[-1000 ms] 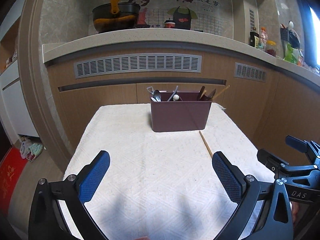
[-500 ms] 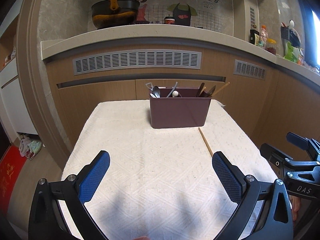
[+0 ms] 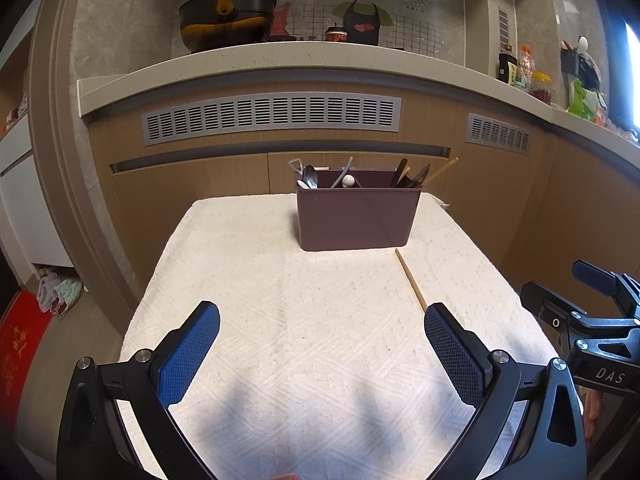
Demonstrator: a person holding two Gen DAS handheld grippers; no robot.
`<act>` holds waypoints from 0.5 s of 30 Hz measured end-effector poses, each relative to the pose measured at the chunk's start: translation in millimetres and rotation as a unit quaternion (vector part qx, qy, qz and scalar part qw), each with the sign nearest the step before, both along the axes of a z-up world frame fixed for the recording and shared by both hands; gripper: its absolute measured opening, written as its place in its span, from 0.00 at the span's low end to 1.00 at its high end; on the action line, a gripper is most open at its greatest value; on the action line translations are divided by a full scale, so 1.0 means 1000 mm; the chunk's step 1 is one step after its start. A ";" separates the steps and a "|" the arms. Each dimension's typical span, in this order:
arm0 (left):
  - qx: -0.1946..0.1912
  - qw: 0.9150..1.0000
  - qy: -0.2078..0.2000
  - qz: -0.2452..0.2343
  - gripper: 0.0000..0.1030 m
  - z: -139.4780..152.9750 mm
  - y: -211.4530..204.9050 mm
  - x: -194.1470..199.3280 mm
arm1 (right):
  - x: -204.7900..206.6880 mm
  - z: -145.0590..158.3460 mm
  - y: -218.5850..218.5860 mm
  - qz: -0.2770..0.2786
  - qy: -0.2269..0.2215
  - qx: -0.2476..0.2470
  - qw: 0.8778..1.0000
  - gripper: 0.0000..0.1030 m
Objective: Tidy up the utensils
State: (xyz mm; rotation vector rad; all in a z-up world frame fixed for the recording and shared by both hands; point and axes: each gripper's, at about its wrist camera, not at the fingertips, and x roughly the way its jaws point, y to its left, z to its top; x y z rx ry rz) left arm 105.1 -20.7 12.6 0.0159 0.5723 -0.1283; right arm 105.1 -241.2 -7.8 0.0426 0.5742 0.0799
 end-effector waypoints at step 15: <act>0.007 1.000 0.000 -0.001 0.99 -0.001 -0.002 -0.001 | 0.000 -0.003 -0.003 -0.001 0.003 0.003 1.000 1.00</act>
